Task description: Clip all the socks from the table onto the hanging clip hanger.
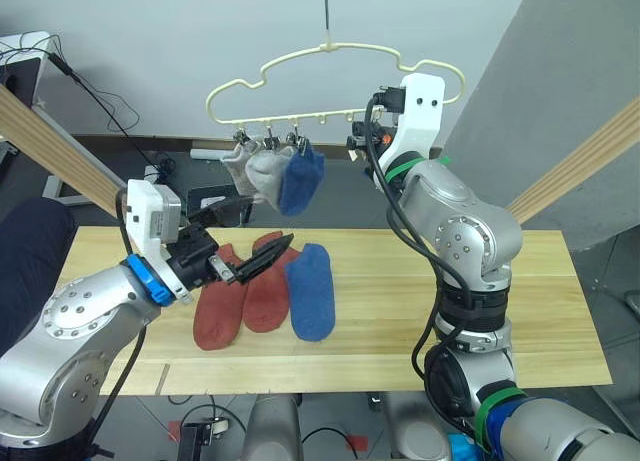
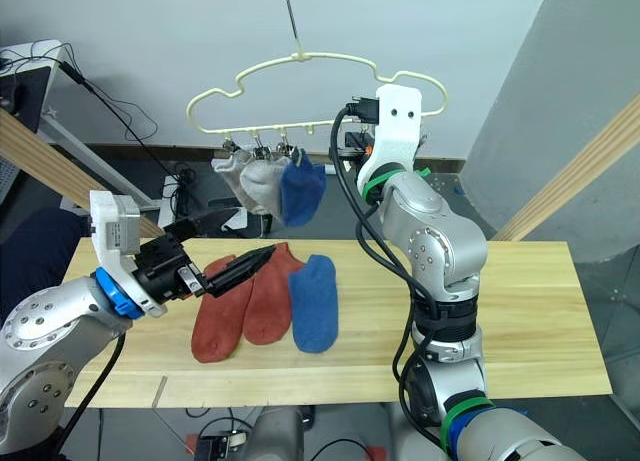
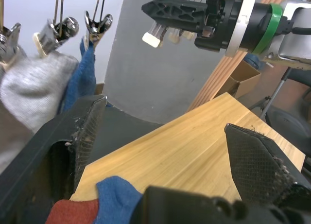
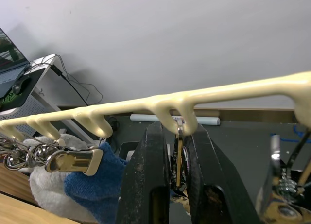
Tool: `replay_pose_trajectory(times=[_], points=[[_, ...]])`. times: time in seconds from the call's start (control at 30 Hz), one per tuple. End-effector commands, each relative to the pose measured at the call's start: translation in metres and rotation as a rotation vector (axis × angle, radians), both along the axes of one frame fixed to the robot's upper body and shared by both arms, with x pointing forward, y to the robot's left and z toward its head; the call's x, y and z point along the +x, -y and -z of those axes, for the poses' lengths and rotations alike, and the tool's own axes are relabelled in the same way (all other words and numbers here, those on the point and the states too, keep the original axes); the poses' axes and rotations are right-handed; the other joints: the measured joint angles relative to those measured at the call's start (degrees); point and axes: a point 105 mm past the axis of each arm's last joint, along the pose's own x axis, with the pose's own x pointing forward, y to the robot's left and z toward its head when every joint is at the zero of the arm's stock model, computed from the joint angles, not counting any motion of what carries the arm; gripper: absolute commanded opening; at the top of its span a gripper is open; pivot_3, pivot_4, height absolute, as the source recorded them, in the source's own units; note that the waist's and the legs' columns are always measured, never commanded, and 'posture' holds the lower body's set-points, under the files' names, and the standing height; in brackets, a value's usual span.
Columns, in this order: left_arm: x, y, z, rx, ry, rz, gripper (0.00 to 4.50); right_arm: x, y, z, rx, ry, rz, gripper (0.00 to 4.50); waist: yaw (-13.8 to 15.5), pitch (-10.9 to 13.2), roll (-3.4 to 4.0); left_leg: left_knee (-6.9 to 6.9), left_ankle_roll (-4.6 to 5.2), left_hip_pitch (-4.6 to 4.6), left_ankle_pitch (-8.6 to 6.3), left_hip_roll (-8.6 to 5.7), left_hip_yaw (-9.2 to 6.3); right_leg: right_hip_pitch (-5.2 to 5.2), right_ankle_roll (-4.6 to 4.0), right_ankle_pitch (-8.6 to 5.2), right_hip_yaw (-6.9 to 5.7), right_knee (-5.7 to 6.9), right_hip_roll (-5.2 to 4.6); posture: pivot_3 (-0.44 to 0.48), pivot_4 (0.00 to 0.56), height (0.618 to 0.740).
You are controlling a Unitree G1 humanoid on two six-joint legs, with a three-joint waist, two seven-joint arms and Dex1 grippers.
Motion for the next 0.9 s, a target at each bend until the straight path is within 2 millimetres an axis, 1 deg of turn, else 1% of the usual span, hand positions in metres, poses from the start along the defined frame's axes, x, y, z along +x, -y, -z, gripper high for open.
replay_pose_trajectory(times=[0.03, 0.13, 0.2, 0.3, 0.37, 0.4, 0.47, 0.5, 0.57, 0.63, 0.77, 0.83, 0.9], points=[[0.000, 0.001, 0.014, 0.077, -0.062, -0.061, 4.50, -0.007, -0.008, -0.017, 0.030, 0.060, -0.021, 0.09, 0.0, 0.0, 0.00, 0.01, 0.00, 0.00, 0.00, 0.00, -0.01, 0.00, 0.00, 0.00, 0.00, 0.02, 0.01, -0.084, 0.322, 0.740], [0.007, 0.002, 0.029, 0.099, -0.144, -0.114, 4.50, -0.008, -0.007, -0.018, 0.026, 0.063, -0.015, 0.09, 0.0, 0.0, 0.01, 0.02, 0.00, 0.03, 0.00, -0.02, -0.02, 0.00, 0.00, 0.00, 0.01, 0.07, 0.01, -0.091, 0.338, 0.740], [0.008, 0.007, 0.036, 0.121, -0.179, -0.100, 4.50, -0.009, -0.007, -0.018, 0.025, 0.065, -0.013, 0.09, 0.0, 0.0, 0.01, 0.03, 0.00, 0.03, 0.00, -0.02, -0.02, 0.00, 0.00, 0.00, 0.01, 0.10, 0.01, -0.094, 0.342, 0.740], [0.009, 0.012, 0.040, 0.104, -0.214, -0.074, 4.50, -0.010, -0.008, -0.019, 0.025, 0.065, -0.013, 0.09, 0.0, 0.0, 0.01, 0.03, 0.01, 0.03, 0.00, -0.02, -0.02, 0.00, 0.00, 0.00, 0.01, 0.10, 0.02, -0.098, 0.351, 0.740], [0.011, 0.016, 0.045, 0.140, -0.212, -0.072, 4.50, -0.011, -0.008, -0.019, 0.027, 0.063, -0.014, 0.09, 0.0, 0.0, 0.02, 0.02, 0.01, 0.04, 0.00, -0.01, -0.02, -0.01, 0.00, 0.00, 0.01, 0.10, 0.03, -0.098, 0.351, 0.740], [0.016, 0.017, 0.051, 0.161, -0.232, -0.093, 4.50, -0.011, -0.009, -0.019, 0.027, 0.062, -0.017, 0.09, 0.0, 0.0, 0.02, 0.01, 0.01, 0.04, 0.00, -0.01, -0.03, -0.01, 0.00, 0.00, 0.00, 0.11, 0.03, -0.101, 0.356, 0.740], [0.024, 0.025, 0.060, 0.188, -0.234, -0.098, 4.50, -0.012, -0.010, -0.019, 0.027, 0.061, -0.022, 0.09, 0.1, 0.0, 0.03, 0.02, 0.01, 0.04, 0.00, -0.03, -0.02, 0.00, 0.00, 0.00, 0.02, 0.11, 0.03, -0.102, 0.358, 0.740], [0.032, 0.026, 0.069, 0.244, -0.232, -0.141, 4.50, -0.013, -0.011, -0.018, 0.028, 0.059, -0.025, 0.09, 0.1, 0.0, 0.03, 0.04, 0.01, 0.04, 0.00, -0.05, -0.02, 0.00, 0.00, 0.00, 0.02, 0.12, 0.03, -0.102, 0.362, 0.740], [0.041, 0.028, 0.080, 0.316, -0.250, -0.174, 4.50, -0.013, -0.012, -0.018, 0.027, 0.058, -0.026, 0.09, 0.1, 0.0, 0.04, 0.03, 0.01, 0.04, 0.00, -0.07, 0.00, 0.00, 0.00, 0.00, 0.03, 0.12, 0.01, -0.108, 0.365, 0.740], [0.047, 0.037, 0.082, 0.297, -0.239, -0.155, 4.50, -0.014, -0.012, -0.018, 0.027, 0.057, -0.027, 0.09, 0.1, 0.0, 0.09, 0.03, 0.01, 0.04, 0.00, -0.05, -0.04, -0.01, 0.00, 0.00, 0.01, 0.14, 0.05, -0.110, 0.368, 0.740], [0.056, 0.041, 0.086, 0.293, -0.220, -0.171, 4.50, -0.014, -0.012, -0.018, 0.028, 0.055, -0.026, 0.09, -0.1, 0.1, 0.09, -0.01, 0.02, 0.04, 0.00, -0.02, 0.02, -0.04, 0.00, 0.00, 0.05, 0.12, 0.05, -0.114, 0.370, 0.740], [0.062, 0.042, 0.091, 0.289, -0.219, -0.179, 4.50, -0.015, -0.012, -0.018, 0.029, 0.054, -0.026, 0.09, -0.1, 0.1, 0.10, -0.01, 0.02, 0.03, 0.00, -0.01, 0.00, -0.05, 0.00, 0.00, 0.03, 0.12, 0.05, -0.119, 0.374, 0.740], [0.067, 0.046, 0.101, 0.309, -0.229, -0.167, 4.50, -0.015, -0.012, -0.017, 0.029, 0.051, -0.027, 0.09, 0.0, 0.1, 0.10, -0.01, 0.02, 0.04, 0.00, -0.02, 0.02, -0.05, 0.00, 0.00, 0.05, 0.12, 0.04, -0.119, 0.375, 0.740]])
